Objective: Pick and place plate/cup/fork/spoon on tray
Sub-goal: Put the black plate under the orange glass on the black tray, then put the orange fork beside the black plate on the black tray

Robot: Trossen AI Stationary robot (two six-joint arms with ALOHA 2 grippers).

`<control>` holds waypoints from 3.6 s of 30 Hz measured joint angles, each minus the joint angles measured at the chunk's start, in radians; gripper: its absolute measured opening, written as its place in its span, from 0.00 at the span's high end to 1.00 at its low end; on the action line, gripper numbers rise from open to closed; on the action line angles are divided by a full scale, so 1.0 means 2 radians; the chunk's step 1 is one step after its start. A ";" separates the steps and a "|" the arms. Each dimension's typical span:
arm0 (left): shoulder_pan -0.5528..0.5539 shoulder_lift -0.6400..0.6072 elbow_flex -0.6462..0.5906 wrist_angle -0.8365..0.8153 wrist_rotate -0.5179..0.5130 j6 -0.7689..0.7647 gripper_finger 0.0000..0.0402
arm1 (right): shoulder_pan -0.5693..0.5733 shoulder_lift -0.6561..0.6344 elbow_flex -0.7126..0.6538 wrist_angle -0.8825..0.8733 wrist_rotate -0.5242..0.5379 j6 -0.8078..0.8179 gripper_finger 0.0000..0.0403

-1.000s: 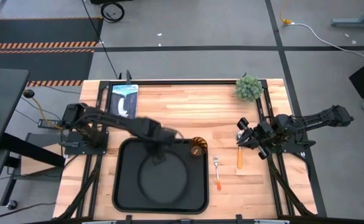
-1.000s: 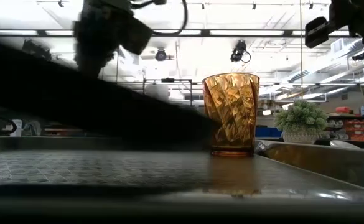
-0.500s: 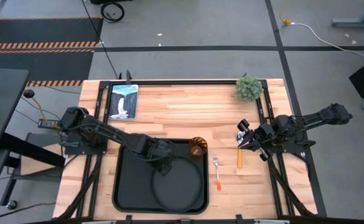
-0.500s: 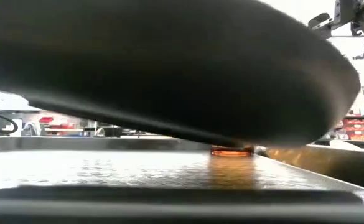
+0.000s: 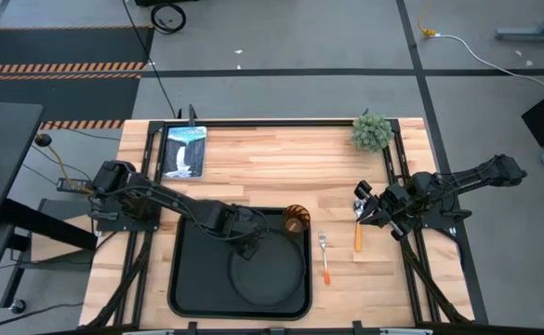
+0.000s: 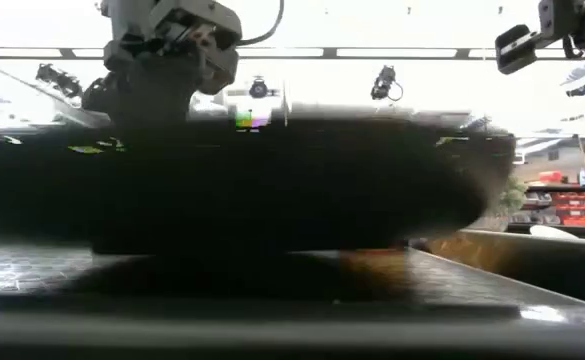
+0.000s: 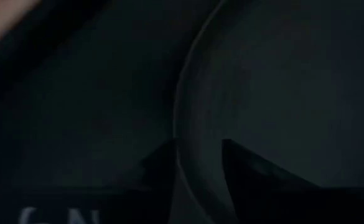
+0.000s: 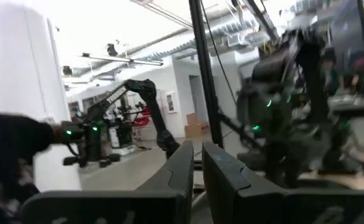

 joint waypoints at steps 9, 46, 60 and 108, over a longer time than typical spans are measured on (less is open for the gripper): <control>0.021 -0.009 0.012 -0.058 -0.041 0.161 0.66 | 0.036 0.038 0.014 -0.121 0.143 0.087 0.91; -0.113 -0.003 -0.112 0.030 -0.053 0.344 0.90 | 0.179 0.502 0.450 -0.707 0.246 0.598 0.99; -0.150 -0.003 -0.112 0.073 -0.160 0.346 0.90 | 0.215 0.653 0.599 -0.744 0.262 0.655 0.99; -0.236 -0.004 -0.111 -0.008 -0.141 0.228 0.90 | 0.182 0.762 0.596 -0.817 0.269 0.676 0.67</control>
